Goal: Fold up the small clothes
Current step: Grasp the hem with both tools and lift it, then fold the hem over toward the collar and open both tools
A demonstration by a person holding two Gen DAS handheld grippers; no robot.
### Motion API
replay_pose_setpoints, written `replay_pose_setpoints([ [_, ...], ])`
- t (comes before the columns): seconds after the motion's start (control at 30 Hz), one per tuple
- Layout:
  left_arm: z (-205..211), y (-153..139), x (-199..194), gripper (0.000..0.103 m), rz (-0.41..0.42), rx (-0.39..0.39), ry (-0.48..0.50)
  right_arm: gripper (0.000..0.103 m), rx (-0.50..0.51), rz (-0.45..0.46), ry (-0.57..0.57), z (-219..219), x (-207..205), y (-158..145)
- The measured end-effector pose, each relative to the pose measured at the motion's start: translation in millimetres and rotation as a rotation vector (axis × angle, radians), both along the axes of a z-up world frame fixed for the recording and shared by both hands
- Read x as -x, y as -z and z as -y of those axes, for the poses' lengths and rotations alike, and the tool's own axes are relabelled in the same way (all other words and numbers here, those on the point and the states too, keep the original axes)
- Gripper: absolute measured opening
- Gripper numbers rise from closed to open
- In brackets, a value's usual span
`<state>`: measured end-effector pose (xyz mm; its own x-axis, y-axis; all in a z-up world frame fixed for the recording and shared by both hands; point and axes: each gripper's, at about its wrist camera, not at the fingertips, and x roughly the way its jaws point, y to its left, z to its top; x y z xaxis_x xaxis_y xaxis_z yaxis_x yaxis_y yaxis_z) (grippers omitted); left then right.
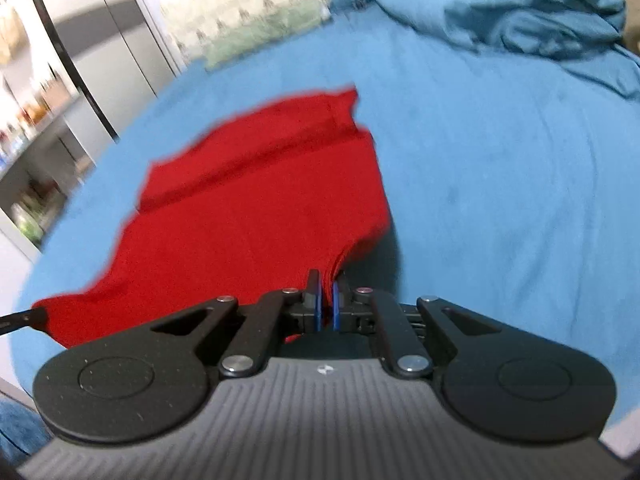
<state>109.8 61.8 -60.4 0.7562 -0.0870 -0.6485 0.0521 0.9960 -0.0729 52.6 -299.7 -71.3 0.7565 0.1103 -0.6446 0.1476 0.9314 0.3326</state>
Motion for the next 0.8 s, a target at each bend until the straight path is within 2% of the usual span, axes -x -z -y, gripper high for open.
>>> replay_pose_setpoints([
  [0.13,-1.2,-46.5,-62.9,0.005,0.094,0.061,-0.013,0.020,-0.077,0.082,-0.001,19.6,-49.7,-36.9],
  [0.23,0.6,-67.0,-124.0,0.005,0.149,0.068,-0.033,0.020,-0.125,0.135,0.010,36.7,-108.1,-63.0],
  [0.4,9.5,-63.5,-238.3,0.005,0.159,0.075,-0.075,0.020,-0.138,0.151,0.037,49.7,-235.5,-84.6],
  [0.47,19.0,-44.9,-286.8,0.005,0.141,0.042,-0.088,0.020,-0.115,0.130,0.057,52.5,-284.4,-76.4],
  [0.57,26.8,-4.5,-344.4,0.005,0.091,0.025,-0.130,0.020,-0.114,0.108,0.061,55.2,-350.9,-44.3],
  [0.7,27.7,51.5,-387.7,0.005,0.009,0.019,-0.162,0.020,-0.099,0.069,0.071,52.2,-411.3,10.5],
  [0.8,22.7,67.4,-404.3,0.005,0.004,0.000,-0.175,0.020,-0.089,0.050,0.103,55.4,-434.9,37.4],
])
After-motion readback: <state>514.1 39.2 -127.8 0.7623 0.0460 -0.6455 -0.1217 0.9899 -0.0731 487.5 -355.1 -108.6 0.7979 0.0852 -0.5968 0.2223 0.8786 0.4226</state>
